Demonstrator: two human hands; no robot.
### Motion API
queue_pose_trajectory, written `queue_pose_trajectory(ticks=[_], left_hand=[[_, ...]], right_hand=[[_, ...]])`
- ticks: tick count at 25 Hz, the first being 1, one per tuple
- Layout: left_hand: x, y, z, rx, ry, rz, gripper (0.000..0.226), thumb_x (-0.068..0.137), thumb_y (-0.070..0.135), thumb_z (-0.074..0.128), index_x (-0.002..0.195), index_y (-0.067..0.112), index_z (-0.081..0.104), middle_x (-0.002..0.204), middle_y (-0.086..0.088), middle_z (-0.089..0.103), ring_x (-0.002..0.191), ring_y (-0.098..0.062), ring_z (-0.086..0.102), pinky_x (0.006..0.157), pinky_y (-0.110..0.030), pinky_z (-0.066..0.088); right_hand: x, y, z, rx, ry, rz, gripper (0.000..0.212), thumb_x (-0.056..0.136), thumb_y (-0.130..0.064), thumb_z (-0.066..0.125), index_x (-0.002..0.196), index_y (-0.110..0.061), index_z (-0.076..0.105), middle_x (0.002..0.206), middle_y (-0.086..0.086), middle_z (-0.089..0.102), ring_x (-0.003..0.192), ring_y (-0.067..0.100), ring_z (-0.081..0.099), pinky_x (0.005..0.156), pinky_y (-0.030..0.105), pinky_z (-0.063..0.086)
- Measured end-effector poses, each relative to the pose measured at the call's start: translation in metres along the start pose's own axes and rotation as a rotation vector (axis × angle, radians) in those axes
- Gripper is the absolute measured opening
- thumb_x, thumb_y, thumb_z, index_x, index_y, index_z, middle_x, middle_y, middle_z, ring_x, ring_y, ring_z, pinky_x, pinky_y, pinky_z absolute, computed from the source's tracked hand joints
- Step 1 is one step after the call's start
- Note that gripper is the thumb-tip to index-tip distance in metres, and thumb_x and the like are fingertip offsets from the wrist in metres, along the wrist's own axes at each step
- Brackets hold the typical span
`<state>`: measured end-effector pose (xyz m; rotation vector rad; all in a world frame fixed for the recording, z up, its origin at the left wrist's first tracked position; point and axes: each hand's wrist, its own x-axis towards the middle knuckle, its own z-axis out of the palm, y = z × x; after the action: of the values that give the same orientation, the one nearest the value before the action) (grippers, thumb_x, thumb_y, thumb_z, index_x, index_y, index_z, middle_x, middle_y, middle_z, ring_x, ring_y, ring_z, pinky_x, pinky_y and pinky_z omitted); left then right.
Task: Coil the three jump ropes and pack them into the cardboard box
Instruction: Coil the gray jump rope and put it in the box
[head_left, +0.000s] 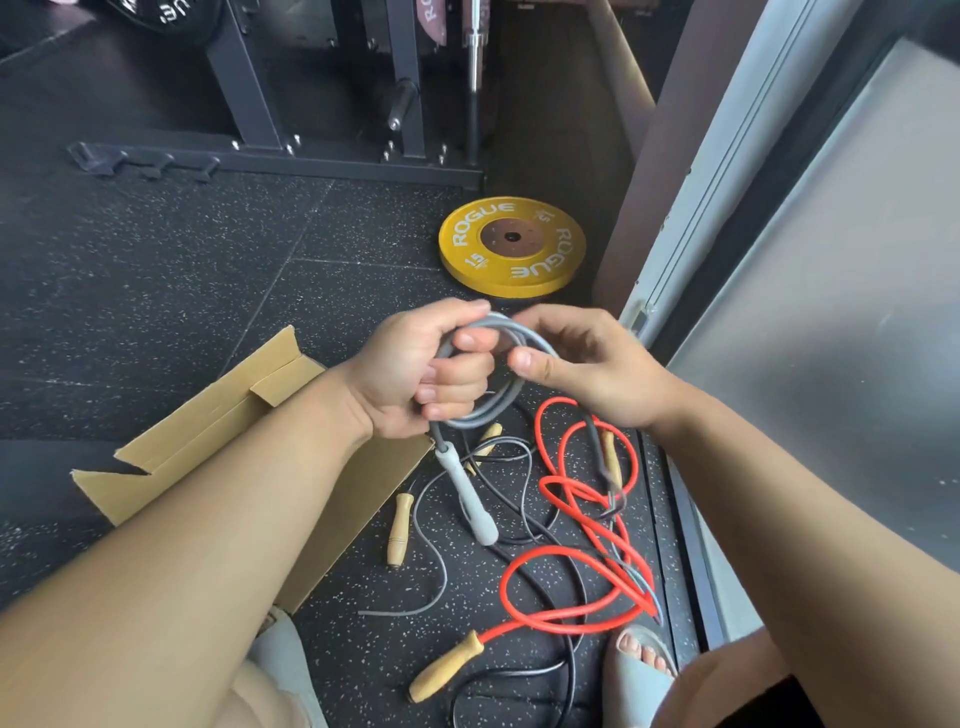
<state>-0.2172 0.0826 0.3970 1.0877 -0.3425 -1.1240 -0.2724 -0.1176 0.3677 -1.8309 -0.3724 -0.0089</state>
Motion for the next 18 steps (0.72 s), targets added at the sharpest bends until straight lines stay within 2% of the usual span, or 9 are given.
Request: queue_pose_trajectory(ticks=[2,4,6,8,11,13,15,16,18], left_hand=[[0.000,0.002,0.000,-0.075,-0.041,0.024,0.042,0.096,0.037,0.034,0.058,0.023,0.043,0.035,0.011,0.026,0.029,-0.004,0.022,0.031,-0.019,0.020],[0.001,0.003,0.004,-0.111,-0.054,0.042,0.047,0.099,0.042,0.033,0.057,0.024,0.042,0.035,0.010,0.027,0.031,-0.006,0.026,0.037,-0.021,0.033],[0.003,0.003,0.010,-0.115,-0.021,0.069,0.048,0.097,0.051,0.035,0.059,0.023,0.041,0.036,0.008,0.026,0.035,-0.010,0.030,0.053,-0.026,0.049],[0.005,0.002,0.014,-0.085,0.043,0.103,0.048,0.098,0.052,0.035,0.066,0.018,0.047,0.038,0.007,0.026,0.039,-0.012,0.031,0.065,-0.032,0.055],[0.010,-0.002,0.014,0.004,0.158,0.140,0.047,0.103,0.044,0.034,0.083,0.009,0.059,0.044,0.005,0.031,0.045,-0.014,0.040,0.068,-0.036,0.058],[0.013,-0.006,0.015,0.026,0.172,0.127,0.050,0.105,0.040,0.032,0.091,0.004,0.063,0.049,0.002,0.037,0.052,-0.018,0.049,0.080,-0.041,0.058],[0.015,-0.010,0.018,-0.009,0.143,0.092,0.051,0.106,0.038,0.027,0.091,0.003,0.060,0.052,-0.001,0.043,0.059,-0.023,0.050,0.089,-0.042,0.053],[0.015,-0.013,0.018,-0.040,0.125,0.079,0.051,0.106,0.037,0.026,0.090,0.002,0.060,0.055,-0.003,0.048,0.063,-0.025,0.051,0.086,-0.040,0.051],[0.015,-0.018,0.018,-0.090,0.083,0.063,0.050,0.105,0.033,0.026,0.094,-0.001,0.061,0.063,-0.008,0.056,0.065,-0.027,0.059,0.078,-0.035,0.054]], right_hand=[[-0.002,-0.003,0.005,0.223,-0.077,0.081,0.032,0.097,-0.024,0.057,0.104,0.007,0.061,0.092,0.010,0.068,0.086,0.018,0.064,0.082,0.033,0.053],[-0.002,-0.008,0.010,0.520,-0.079,0.144,0.024,0.099,-0.022,0.051,0.093,0.000,0.058,0.083,0.011,0.066,0.079,0.022,0.067,0.079,0.033,0.056],[0.001,-0.012,0.011,0.738,-0.059,0.198,0.024,0.098,-0.027,0.052,0.085,-0.007,0.055,0.072,0.007,0.058,0.072,0.023,0.061,0.074,0.032,0.055],[0.003,-0.015,0.010,0.837,-0.024,0.258,0.025,0.099,-0.031,0.049,0.084,-0.010,0.051,0.063,0.002,0.048,0.065,0.022,0.052,0.069,0.030,0.050],[0.006,-0.018,0.010,0.757,0.099,0.333,0.034,0.108,-0.034,0.040,0.081,-0.013,0.047,0.054,-0.006,0.033,0.049,0.013,0.034,0.055,0.024,0.039],[0.011,-0.014,0.011,0.555,0.237,0.381,0.043,0.107,-0.042,0.042,0.073,-0.015,0.047,0.052,0.000,0.029,0.045,0.014,0.024,0.049,0.026,0.025],[0.015,-0.015,0.013,0.377,0.276,0.382,0.049,0.103,-0.049,0.050,0.068,-0.015,0.048,0.056,0.024,0.038,0.048,0.024,0.027,0.054,0.035,0.020],[0.016,-0.015,0.013,0.325,0.262,0.376,0.050,0.102,-0.049,0.052,0.066,-0.015,0.048,0.061,0.035,0.043,0.049,0.030,0.032,0.053,0.035,0.023],[0.015,-0.017,0.014,0.289,0.223,0.351,0.052,0.106,-0.041,0.047,0.061,-0.014,0.043,0.057,0.032,0.053,0.041,0.030,0.045,0.047,0.030,0.031]])
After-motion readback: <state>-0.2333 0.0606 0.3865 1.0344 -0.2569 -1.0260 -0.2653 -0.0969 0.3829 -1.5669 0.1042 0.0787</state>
